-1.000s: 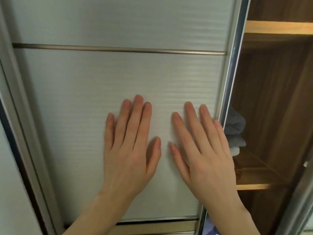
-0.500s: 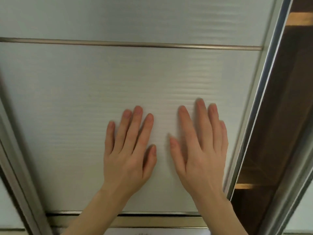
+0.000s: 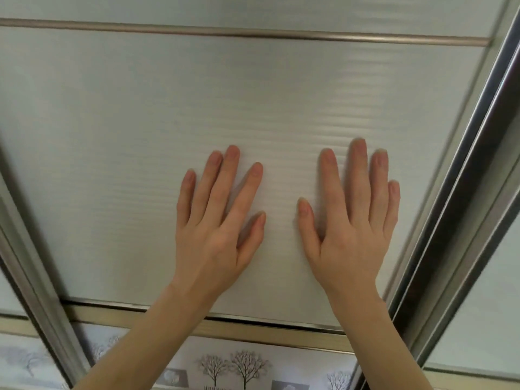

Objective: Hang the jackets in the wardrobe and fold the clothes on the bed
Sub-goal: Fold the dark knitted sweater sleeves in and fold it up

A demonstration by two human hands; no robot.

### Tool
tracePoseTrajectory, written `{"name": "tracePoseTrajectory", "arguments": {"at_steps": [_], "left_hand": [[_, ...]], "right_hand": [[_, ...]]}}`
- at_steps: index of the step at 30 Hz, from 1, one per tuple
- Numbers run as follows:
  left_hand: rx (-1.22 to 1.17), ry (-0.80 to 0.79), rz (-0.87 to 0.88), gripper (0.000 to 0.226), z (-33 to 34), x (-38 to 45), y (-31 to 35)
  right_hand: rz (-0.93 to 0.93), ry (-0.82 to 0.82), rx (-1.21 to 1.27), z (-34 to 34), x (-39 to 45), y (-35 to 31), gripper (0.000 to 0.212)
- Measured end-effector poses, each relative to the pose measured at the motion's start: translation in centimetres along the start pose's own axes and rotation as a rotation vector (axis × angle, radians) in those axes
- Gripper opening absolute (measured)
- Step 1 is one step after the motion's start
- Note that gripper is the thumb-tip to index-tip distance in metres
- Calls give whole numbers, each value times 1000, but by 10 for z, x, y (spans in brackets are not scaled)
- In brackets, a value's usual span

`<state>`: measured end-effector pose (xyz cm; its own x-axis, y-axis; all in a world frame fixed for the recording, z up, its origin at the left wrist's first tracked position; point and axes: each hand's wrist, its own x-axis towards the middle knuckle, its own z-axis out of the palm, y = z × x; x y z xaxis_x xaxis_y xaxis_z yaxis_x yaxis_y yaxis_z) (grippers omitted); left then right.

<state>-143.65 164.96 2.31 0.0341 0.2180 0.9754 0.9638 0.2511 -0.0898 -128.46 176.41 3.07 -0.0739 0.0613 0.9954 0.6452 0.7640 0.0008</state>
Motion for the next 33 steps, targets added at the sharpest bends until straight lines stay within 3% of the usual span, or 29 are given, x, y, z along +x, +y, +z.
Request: {"name": "tracePoseTrajectory", "arguments": {"at_steps": [18,25,33], "left_hand": [[14,-37,9,57,4,5,22],[93,-196,-54,55,-32,7,33],[513,-230,-347,52,-102,-31,67]], "right_hand": [[17,-67,49,-18,4,17,59],[47,-59,337,-29,1,14,50],[-18,-190,877,-32,-8,-7,42]]}}
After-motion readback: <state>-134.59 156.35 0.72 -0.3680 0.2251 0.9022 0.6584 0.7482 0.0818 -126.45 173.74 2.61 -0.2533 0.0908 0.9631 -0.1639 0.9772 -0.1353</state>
